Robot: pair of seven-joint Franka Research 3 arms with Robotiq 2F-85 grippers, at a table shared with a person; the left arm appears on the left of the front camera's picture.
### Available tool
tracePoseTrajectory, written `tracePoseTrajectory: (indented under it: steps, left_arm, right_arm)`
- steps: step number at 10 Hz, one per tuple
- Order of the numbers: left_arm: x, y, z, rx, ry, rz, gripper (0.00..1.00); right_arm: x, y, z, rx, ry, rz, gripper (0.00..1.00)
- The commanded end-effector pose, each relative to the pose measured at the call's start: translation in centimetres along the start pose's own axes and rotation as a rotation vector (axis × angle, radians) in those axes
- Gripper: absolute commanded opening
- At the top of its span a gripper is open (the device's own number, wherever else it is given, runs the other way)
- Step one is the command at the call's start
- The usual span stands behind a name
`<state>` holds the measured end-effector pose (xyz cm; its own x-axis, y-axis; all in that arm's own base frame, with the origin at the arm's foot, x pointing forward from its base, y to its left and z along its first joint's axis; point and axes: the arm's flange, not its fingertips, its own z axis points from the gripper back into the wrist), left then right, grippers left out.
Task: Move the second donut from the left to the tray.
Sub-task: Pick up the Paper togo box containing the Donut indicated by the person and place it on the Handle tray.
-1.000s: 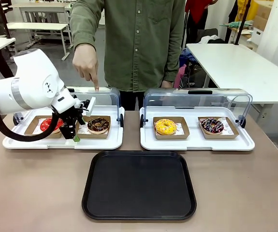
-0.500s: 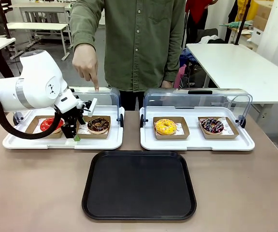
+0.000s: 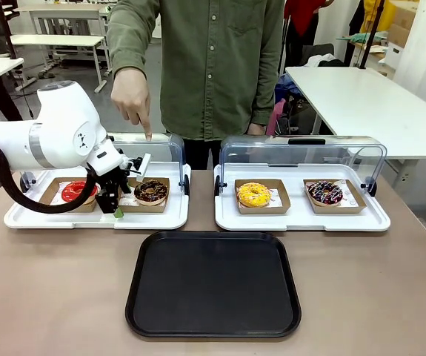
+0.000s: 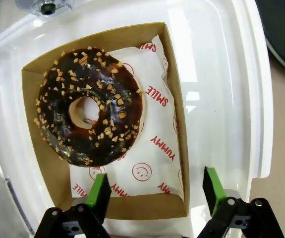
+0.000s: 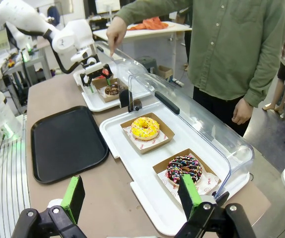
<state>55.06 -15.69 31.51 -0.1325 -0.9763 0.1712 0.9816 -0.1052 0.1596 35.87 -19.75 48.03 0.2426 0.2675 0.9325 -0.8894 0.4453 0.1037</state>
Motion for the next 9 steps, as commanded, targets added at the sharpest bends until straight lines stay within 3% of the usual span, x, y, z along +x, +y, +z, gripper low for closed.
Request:
tracePoseTrajectory:
  steps: [1, 2, 3, 5, 6, 7, 9]
  left_arm:
    - [0.3, 0.24, 0.17, 0.0, 0.02, 0.01, 0.42]
    - [0.26, 0.22, 0.27, -0.003, 0.03, 0.009, 0.16]
    - [0.23, 0.18, 0.23, -0.006, 0.036, 0.008, 0.0]
    - [0.21, 0.02, 0.37, -0.006, 0.045, 0.007, 0.0]
    - [0.2, -0.07, 0.47, -0.009, 0.05, 0.007, 0.05]
    - [0.18, -0.12, 0.55, -0.014, 0.056, 0.008, 0.0]
    - [0.16, -0.22, 0.42, -0.021, 0.067, 0.014, 0.0]
  right_arm:
    - [0.19, -0.3, 0.04, -0.002, -0.022, 0.03, 1.0]
    - [0.19, -0.3, 0.04, -0.002, -0.022, 0.03, 1.0]
    - [0.19, -0.3, 0.04, -0.002, -0.022, 0.03, 1.0]
    - [0.19, -0.3, 0.04, -0.002, -0.022, 0.03, 1.0]
    - [0.19, -0.3, 0.04, -0.002, -0.022, 0.03, 1.0]
    - [0.19, -0.3, 0.04, -0.002, -0.022, 0.03, 1.0]
    - [0.19, -0.3, 0.04, -0.002, -0.022, 0.03, 1.0]
